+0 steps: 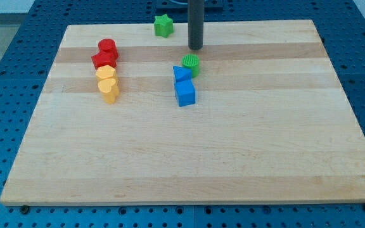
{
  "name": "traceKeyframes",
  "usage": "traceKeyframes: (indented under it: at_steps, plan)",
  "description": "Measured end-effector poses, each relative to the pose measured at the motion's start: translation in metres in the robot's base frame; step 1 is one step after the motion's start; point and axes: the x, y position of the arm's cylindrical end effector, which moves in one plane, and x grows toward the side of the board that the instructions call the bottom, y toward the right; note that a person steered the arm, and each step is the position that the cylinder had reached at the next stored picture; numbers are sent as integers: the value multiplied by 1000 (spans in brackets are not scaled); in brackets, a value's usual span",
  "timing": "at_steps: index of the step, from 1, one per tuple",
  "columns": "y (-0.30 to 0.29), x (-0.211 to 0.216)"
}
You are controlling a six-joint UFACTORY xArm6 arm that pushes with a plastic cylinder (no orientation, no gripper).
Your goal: Move green star closer to green circle
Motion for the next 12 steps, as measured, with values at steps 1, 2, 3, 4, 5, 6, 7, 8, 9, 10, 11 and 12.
traceKeyframes:
  at_steps: [1, 2, 3, 4, 5, 6, 7, 8, 9, 10, 11, 12]
  plan:
    - [-28, 7]
    - [-116, 12]
    - [-179, -1]
    - [-207, -38]
    - [-210, -68]
    - [-176, -68]
    - [-97, -68]
    - [-47, -40]
    - [-49, -24]
    - [-65, -68]
    - [-50, -68]
    - [-1, -48]
